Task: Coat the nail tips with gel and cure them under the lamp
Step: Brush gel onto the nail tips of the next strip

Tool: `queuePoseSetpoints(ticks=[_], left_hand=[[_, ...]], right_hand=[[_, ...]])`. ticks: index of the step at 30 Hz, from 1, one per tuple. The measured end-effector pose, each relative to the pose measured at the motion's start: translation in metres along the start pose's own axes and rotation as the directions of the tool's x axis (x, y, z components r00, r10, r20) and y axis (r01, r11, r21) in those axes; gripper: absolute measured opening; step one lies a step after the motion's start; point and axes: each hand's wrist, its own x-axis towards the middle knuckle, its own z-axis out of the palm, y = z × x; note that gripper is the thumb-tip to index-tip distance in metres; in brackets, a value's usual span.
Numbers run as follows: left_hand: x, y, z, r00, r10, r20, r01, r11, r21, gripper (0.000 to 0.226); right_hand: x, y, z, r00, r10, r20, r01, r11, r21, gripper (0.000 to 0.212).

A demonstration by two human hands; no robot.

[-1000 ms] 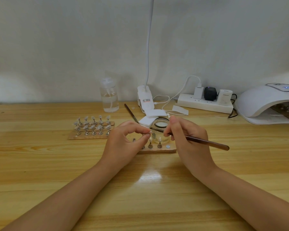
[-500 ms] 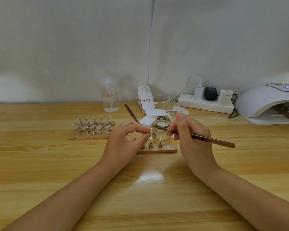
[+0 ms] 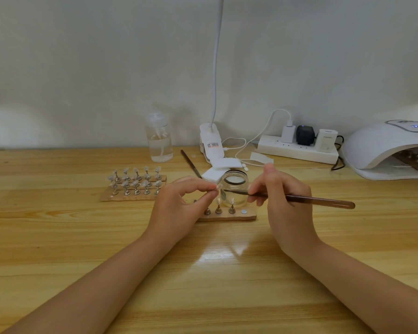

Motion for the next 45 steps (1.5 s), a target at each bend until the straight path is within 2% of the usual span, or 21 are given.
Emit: queuePoseSetpoints(ticks=[7,15,22,28,32,37,45], left_hand=[[-0.0002,-0.0023,0.0014,0.999,-0.05,0.016,0.05,0.999,0.016,0.017],[-0.0021,0.0026,0.0009,0.999,0.0,0.037,-0.001,1.0,0.019,0.023],[-0.0017,0.0029,0.0007,0.999,-0.035,0.027,0.035,0.999,0.019,0.025],[-0.0021,0.003,0.0009,0.998,-0.046,0.033,0.046,0.999,0.005,0.024],[-0.002,0.0045,0.0011,0.999,-0.023,0.041,0.022,1.0,0.009,0.027],[-0.0018,0.0069,0.0005,0.998,-0.03,0.048,0.03,1.0,0.009,0.035],[-0.0011,0.0014,0.0,0.997,-0.017,0.082,0.019,1.0,-0.025,0.023]], right_hand=[[0.0011,0.0017,0.0002,0.998,-0.061,0.03,0.063,0.994,-0.086,0.037],[0.0015,0.0009,0.0044,0.994,-0.076,0.078,0.088,0.984,-0.157,0.03],[-0.0016,-0.0005,0.0023,0.998,-0.009,0.059,0.01,1.0,-0.018,0.04],[0.001,-0.0013,0.0036,0.999,-0.044,0.025,0.045,0.998,-0.043,0.038],[0.0012,-0.0015,0.0053,0.998,-0.025,0.062,0.03,0.996,-0.087,0.036],[-0.0005,-0.0033,0.0038,0.998,0.058,0.025,-0.058,0.998,0.021,0.043],[0.0012,-0.0053,0.0061,0.999,0.049,-0.013,-0.048,0.998,0.049,0.04]])
